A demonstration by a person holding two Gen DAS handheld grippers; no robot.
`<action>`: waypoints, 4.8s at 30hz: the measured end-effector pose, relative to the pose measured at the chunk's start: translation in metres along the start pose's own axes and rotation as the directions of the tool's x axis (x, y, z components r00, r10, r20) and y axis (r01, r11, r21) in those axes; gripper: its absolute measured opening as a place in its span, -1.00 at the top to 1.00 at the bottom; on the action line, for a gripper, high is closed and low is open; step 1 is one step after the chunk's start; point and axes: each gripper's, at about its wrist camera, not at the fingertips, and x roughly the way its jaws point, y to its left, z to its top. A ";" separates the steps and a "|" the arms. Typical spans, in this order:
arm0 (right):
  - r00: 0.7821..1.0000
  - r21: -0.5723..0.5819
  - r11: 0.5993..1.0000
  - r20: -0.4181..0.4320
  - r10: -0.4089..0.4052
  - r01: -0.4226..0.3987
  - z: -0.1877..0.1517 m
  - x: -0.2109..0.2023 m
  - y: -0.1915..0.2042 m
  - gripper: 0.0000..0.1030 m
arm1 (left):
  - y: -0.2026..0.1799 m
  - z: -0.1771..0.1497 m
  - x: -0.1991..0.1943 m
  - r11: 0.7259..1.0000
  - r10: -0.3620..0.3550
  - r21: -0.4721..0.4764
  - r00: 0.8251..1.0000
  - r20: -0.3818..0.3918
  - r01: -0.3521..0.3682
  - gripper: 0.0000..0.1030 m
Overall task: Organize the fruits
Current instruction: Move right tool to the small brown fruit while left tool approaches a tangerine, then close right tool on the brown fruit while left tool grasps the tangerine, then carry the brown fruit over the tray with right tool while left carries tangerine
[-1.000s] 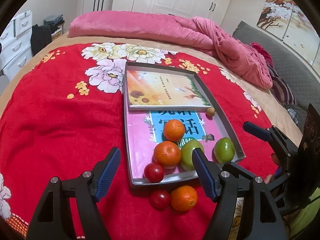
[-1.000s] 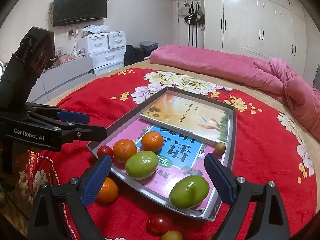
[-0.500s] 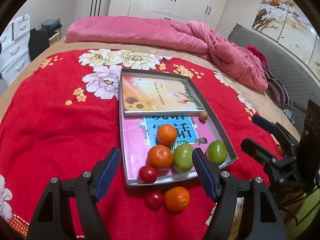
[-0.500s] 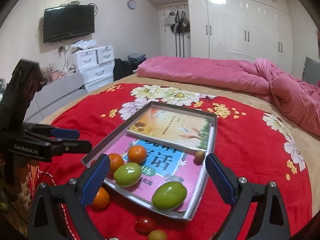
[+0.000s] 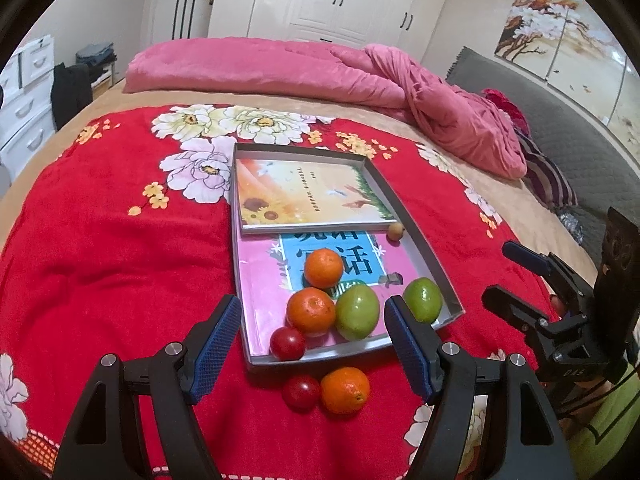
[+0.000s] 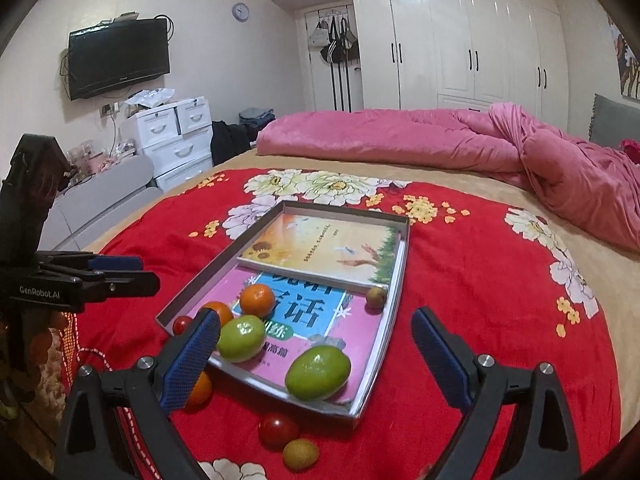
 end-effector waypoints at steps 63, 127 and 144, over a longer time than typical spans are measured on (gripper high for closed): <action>0.932 -0.047 0.998 -0.357 -0.062 0.049 -0.063 0.024 0.010 -0.84 | -0.054 -0.049 0.045 0.961 -0.016 0.266 0.970 -0.241 0.082 0.04; 0.981 0.067 0.988 -0.129 0.145 -0.137 -0.033 0.002 -0.004 0.46 | -0.038 -0.011 0.013 0.985 -0.012 0.168 0.998 -0.067 0.023 0.21; 0.990 0.090 0.991 -0.090 0.109 -0.101 -0.028 -0.001 -0.016 0.46 | -0.015 0.000 0.015 0.995 0.004 0.096 1.000 -0.010 -0.003 0.21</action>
